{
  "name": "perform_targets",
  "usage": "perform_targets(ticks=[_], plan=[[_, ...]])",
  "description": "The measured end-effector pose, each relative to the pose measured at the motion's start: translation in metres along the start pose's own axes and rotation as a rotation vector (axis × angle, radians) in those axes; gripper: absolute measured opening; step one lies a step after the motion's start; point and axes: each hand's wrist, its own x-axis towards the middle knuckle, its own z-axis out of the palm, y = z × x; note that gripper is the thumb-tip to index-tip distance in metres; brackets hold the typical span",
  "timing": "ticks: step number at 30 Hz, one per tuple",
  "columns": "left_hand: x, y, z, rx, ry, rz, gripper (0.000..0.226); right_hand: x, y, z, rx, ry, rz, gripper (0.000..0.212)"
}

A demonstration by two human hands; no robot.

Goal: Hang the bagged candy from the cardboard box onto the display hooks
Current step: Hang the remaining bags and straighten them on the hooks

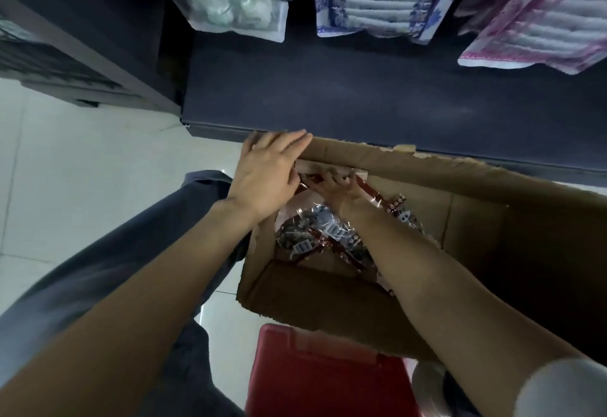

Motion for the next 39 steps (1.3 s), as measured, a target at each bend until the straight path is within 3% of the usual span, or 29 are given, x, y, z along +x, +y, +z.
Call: perform_targets(ticks=[6,12,15,19,23,28,31,33,36,39], plan=[[0.003,0.001,0.007,-0.041,0.11,-0.019,0.051,0.005,0.005,0.0,-0.068,-0.039,0.042,0.098],[0.001,0.0,0.006,-0.027,0.118,-0.015,0.051,-0.019,0.052,0.047,-0.209,0.076,-0.041,0.038],[0.004,0.003,0.0,-0.04,0.04,-0.06,0.05,-0.046,0.062,0.052,-0.267,0.045,-0.047,0.03],[-0.003,0.015,-0.006,-0.008,0.002,-0.096,0.051,-0.094,0.057,0.045,-0.085,0.122,0.017,0.027],[-0.018,0.047,-0.017,-0.102,0.054,0.046,0.052,-0.151,0.046,0.031,-0.048,0.335,0.023,0.028],[-0.033,0.102,-0.018,-0.133,-0.322,0.057,0.082,-0.227,0.032,-0.011,0.116,0.635,0.092,0.019],[-0.038,0.128,-0.032,-0.187,-0.178,0.058,0.06,-0.269,0.035,-0.027,0.213,0.935,0.124,0.003],[-0.04,0.14,-0.05,-0.224,-0.051,0.066,0.041,-0.296,0.038,-0.039,0.253,0.993,0.146,0.006],[-0.041,0.158,-0.074,-0.254,0.052,0.073,0.037,-0.334,0.052,-0.055,0.228,1.167,0.169,0.01],[-0.044,0.168,-0.085,-0.493,0.101,-0.007,0.038,-0.367,0.075,-0.056,0.36,1.326,0.371,0.038]])
